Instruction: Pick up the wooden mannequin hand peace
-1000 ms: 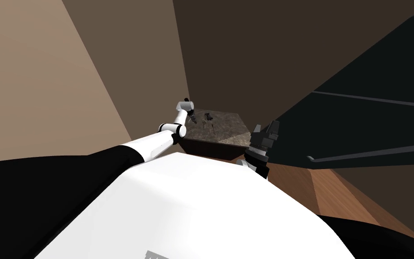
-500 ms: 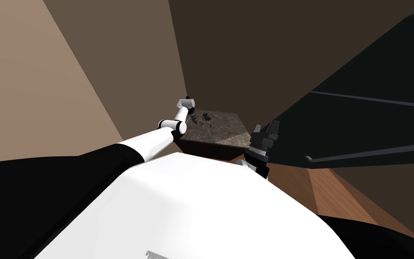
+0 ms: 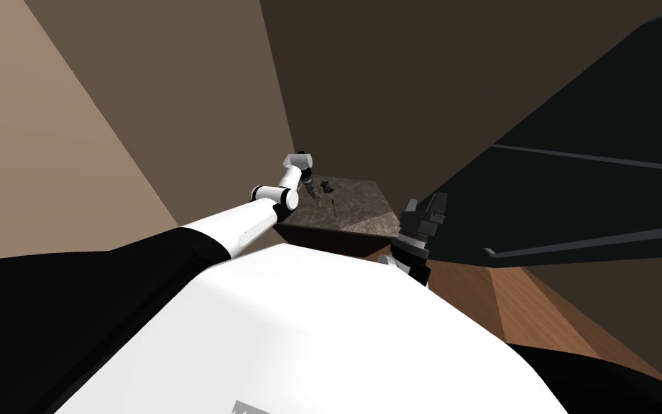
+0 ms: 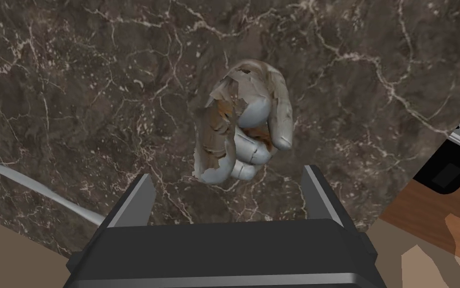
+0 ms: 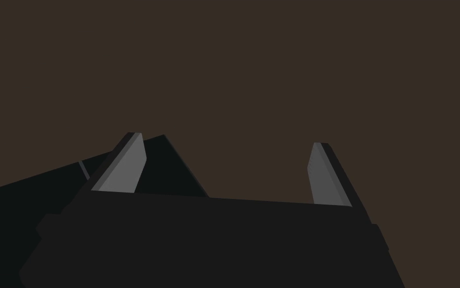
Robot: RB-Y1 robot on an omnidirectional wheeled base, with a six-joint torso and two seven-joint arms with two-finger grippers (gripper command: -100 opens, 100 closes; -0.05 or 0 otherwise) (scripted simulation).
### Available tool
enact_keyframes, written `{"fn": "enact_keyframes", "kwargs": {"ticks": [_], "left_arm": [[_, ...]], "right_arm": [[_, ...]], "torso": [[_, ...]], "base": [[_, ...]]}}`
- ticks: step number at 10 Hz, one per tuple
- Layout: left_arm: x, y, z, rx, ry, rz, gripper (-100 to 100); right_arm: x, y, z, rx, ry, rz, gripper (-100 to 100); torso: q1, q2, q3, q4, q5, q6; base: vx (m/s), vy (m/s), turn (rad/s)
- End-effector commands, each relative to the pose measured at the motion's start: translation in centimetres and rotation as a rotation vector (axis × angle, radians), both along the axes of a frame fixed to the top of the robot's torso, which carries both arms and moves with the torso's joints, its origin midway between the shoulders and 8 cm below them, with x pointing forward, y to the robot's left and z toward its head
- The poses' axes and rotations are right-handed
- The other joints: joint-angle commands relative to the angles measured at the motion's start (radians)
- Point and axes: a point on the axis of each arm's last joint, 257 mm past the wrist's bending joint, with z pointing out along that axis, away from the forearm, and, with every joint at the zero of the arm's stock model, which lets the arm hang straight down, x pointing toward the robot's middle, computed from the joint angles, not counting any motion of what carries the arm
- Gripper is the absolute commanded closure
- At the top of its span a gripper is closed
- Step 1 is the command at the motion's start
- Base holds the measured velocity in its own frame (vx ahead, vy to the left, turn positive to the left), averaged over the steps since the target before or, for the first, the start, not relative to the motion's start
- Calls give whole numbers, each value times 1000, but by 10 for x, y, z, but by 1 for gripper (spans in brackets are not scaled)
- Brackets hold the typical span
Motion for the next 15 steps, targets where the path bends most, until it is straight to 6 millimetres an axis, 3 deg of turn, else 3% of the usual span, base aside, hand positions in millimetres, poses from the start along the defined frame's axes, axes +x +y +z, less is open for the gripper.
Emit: {"fn": "enact_keyframes", "kwargs": {"ticks": [1,2,3,5,6,10,11,12,13,14,15], "left_arm": [[0,0,0,0,0,0,0],[0,1,-12,-1,0,-1,-100],[0,1,-22,-1,0,-1,-100],[-2,1,-21,-1,1,-1,-100],[-1,1,-21,-1,0,-1,100],[-1,1,-21,-2,1,-1,100],[-1,1,-21,-2,1,-1,0],[0,0,-7,0,0,-1,100],[0,0,0,0,0,0,100],[0,1,-7,0,-1,0,100],[0,2,-6,0,-1,0,0]], "right_arm": [[0,0,0,0,0,0,0],[0,0,0,0,0,0,0],[0,0,0,0,0,0,0],[0,0,0,0,0,0,0],[0,0,0,0,0,0,0],[0,0,0,0,0,0,0],[0,0,0,0,0,0,0],[0,0,0,0,0,0,0],[0,0,0,0,0,0,0],[0,0,0,0,0,0,0],[0,0,0,0,0,0,0]], "torso": [[0,0,0,0,0,0],[2,1,0,0,1,0],[2,0,0,0,1,0],[3,0,0,0,1,0],[3,0,0,0,1,0],[3,1,1,0,1,0],[3,1,1,0,1,0],[3,1,1,1,1,0],[3,2,2,1,0,0],[4,4,3,2,1,0],[4,3,2,1,1,0]], "base": [[3,-7,1],[16,-7,4],[26,-12,8],[16,-7,3],[0,0,0],[0,0,0],[0,0,0],[-21,5,-9],[-30,13,-13],[-12,7,-2],[0,0,0]]}}
